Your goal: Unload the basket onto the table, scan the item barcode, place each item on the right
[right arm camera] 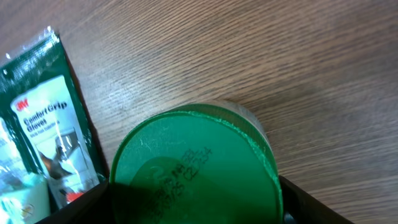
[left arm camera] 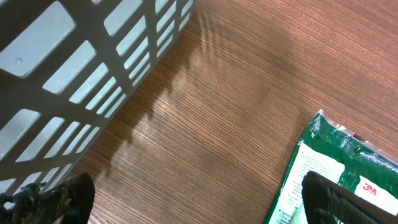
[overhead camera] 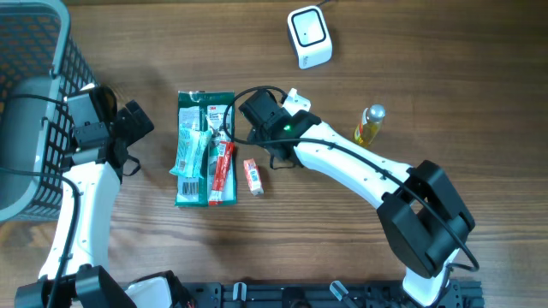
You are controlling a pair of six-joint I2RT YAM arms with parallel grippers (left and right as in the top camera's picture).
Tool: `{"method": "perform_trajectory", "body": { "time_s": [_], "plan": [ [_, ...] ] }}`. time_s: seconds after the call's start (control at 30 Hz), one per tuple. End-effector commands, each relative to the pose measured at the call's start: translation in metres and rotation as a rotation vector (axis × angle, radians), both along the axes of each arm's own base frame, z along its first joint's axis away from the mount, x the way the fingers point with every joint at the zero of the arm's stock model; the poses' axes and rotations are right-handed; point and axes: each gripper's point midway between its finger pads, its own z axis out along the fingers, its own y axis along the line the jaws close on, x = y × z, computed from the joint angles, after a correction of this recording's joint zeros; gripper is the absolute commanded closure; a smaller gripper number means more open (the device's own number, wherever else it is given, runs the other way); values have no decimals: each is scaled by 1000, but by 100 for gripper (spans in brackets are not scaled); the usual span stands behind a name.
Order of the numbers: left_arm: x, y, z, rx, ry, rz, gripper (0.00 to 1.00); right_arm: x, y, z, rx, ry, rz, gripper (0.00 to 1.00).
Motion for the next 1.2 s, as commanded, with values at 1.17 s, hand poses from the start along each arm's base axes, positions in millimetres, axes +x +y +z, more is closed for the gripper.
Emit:
{"method": "perform_trajectory", "body": {
  "time_s": [1.17],
  "plan": [
    [4, 2, 11, 11, -27, -9, 0, -14, -29, -7, 6, 39, -263, 14]
  ]
}}
